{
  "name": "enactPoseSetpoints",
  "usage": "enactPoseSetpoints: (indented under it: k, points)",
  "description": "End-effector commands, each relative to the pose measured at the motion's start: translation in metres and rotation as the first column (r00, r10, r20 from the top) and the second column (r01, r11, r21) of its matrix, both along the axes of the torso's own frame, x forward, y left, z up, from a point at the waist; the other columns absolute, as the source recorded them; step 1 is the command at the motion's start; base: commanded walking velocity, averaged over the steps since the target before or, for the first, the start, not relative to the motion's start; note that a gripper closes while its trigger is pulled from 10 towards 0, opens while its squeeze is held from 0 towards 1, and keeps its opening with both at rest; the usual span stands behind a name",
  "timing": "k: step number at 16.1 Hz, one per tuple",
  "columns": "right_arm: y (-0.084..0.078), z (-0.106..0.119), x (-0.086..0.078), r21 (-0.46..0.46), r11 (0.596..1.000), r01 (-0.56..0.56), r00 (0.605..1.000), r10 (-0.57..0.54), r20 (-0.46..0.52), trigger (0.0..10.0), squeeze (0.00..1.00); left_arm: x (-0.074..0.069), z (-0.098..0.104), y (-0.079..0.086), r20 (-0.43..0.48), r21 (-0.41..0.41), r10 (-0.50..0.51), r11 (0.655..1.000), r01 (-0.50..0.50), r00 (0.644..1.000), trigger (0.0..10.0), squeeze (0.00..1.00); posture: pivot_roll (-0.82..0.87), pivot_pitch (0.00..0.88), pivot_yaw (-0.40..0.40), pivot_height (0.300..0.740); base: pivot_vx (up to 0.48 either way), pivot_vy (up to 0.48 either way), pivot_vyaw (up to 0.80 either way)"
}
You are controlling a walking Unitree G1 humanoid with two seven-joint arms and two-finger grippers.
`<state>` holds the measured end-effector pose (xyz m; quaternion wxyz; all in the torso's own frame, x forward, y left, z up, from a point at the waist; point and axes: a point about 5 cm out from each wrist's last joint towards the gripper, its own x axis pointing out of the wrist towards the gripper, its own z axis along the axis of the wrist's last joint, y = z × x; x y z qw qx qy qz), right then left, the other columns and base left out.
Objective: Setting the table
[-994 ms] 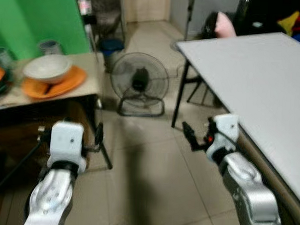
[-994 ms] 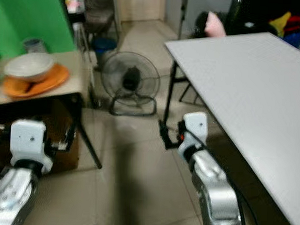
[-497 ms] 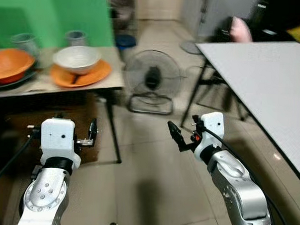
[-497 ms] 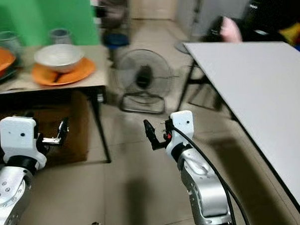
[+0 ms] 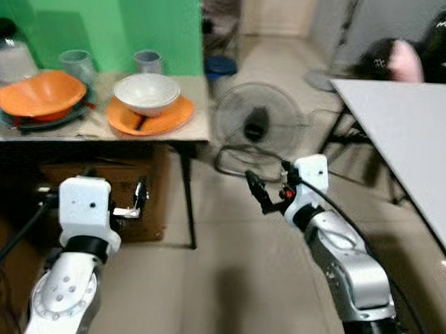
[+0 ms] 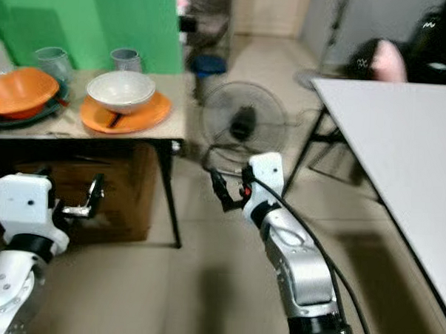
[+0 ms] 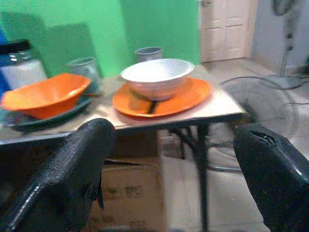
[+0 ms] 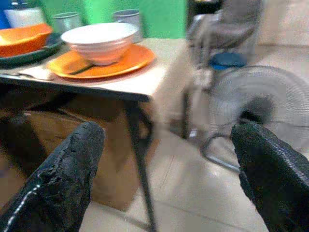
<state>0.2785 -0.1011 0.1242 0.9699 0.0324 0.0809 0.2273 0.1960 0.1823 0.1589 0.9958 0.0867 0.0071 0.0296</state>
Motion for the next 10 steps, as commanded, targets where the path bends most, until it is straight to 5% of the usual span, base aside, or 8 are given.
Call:
enactPoseSetpoints:
  k: [1, 3, 10]
  points:
    - [0.0083, 0.0086, 0.0024, 0.024, 0.999, -0.041, 0.999, 0.04, 0.032, 10.0, 1.0, -0.0019, 0.002, 0.0007, 0.005, 0.009, 0.001, 1.0, -0.001, 1.0, 10.0, 0.23, 0.02, 0.015, -0.008, 0.74, 0.349, 0.0, 0.0]
    - [0.0124, 0.0077, 0.0029, 0.011, 0.997, -0.08, 0.996, 0.079, 0.034, 10.0, 1.0, -0.0033, 0.0016, 0.0011, 0.001, 0.025, 0.004, 1.0, -0.004, 1.0, 10.0, 0.23, 0.04, 0.009, -0.023, 0.74, 0.349, 0.0, 0.0]
    - [0.0129, 0.0116, 0.0087, 0.042, 0.998, -0.039, 0.998, 0.037, 0.049, 10.0, 1.0, -0.0021, 0.0094, 0.0, 0.038, 0.043, -0.035, 0.999, 0.033, 0.999, 10.0, 0.22, 0.05, 0.0, -0.016, 0.74, 0.353, 0.0, 0.69]
